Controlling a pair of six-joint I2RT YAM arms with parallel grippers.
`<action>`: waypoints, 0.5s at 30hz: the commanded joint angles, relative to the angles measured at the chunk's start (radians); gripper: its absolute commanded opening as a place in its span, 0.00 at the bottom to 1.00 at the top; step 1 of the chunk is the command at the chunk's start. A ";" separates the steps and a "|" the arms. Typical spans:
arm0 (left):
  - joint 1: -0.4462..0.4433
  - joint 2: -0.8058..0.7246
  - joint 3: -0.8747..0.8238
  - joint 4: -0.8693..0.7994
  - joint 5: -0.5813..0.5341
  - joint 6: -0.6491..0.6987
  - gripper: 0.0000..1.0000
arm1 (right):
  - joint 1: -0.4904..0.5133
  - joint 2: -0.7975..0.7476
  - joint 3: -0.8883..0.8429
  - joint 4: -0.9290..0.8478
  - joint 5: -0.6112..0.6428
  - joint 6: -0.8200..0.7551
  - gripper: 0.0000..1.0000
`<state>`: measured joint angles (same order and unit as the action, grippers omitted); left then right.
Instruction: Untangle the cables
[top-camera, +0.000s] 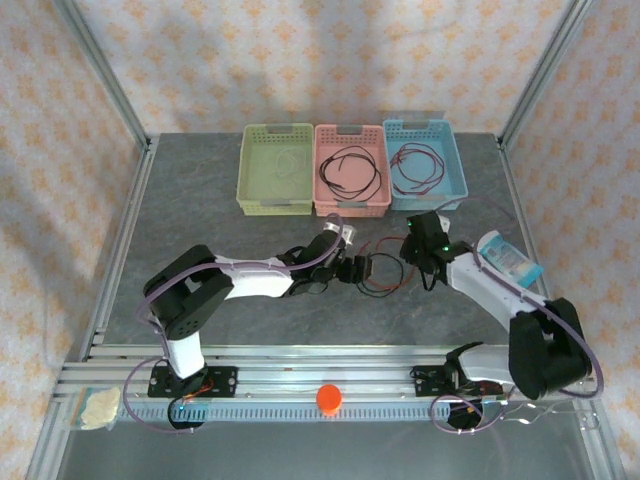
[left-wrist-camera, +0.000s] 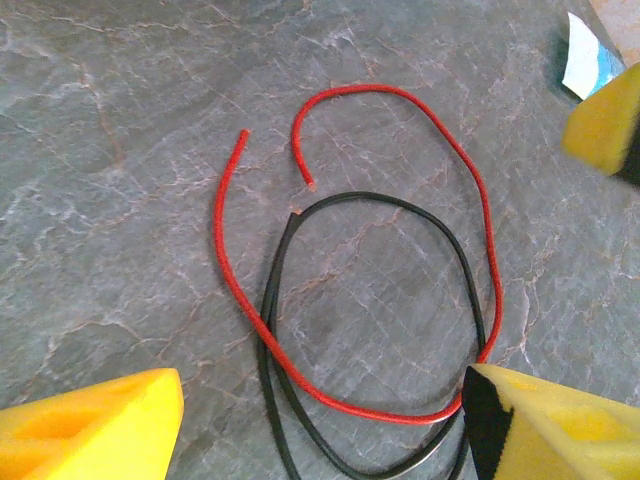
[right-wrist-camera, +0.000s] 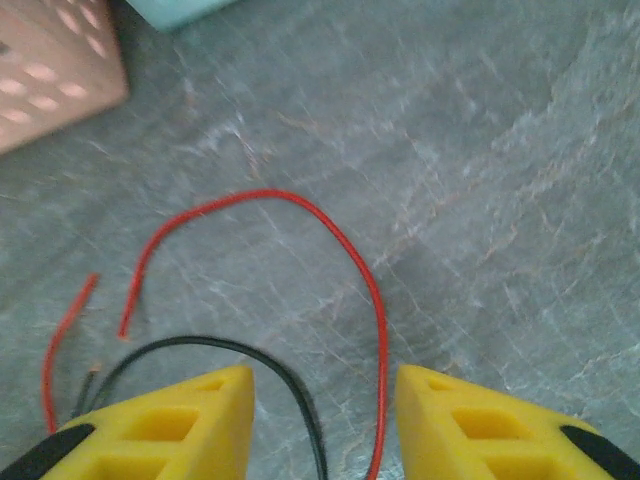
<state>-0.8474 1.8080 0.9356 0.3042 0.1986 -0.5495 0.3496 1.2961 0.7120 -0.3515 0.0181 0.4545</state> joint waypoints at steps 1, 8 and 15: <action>-0.010 0.019 0.031 0.036 -0.003 -0.012 0.75 | -0.009 0.044 -0.005 -0.020 -0.003 0.030 0.40; -0.016 0.043 0.055 0.019 0.007 0.005 0.75 | -0.023 0.155 0.025 -0.024 -0.003 0.043 0.35; -0.027 0.066 0.085 -0.005 0.009 0.025 0.75 | -0.029 0.220 0.029 -0.013 -0.001 0.053 0.34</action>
<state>-0.8646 1.8439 0.9901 0.3054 0.2016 -0.5488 0.3294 1.4975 0.7166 -0.3515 0.0002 0.4870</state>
